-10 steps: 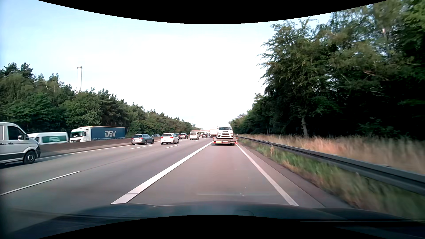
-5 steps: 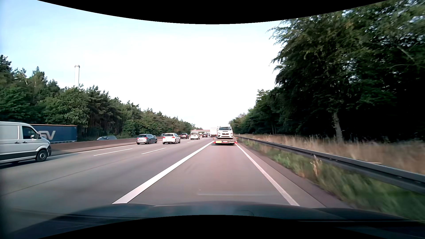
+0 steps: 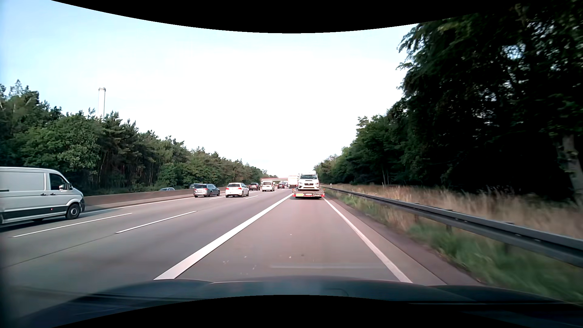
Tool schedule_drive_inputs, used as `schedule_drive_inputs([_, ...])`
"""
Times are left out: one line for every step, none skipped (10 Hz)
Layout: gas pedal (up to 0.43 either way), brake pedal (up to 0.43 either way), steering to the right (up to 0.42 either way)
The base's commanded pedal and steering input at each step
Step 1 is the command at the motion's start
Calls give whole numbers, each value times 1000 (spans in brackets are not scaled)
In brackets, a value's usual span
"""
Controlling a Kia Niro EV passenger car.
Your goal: Follow the waypoints while adhering to traffic rules and regulations
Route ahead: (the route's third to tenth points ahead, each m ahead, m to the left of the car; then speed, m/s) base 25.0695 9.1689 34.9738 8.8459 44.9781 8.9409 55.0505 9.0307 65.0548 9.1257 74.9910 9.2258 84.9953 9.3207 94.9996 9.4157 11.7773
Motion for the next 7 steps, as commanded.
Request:
schedule_drive_inputs([118,0,-4])
schedule_drive_inputs([118,0,-4])
schedule_drive_inputs([118,0,-4])
schedule_drive_inputs([118,0,-4])
schedule_drive_inputs([118,0,-4])
schedule_drive_inputs([118,0,-4])
schedule_drive_inputs([118,0,-4])
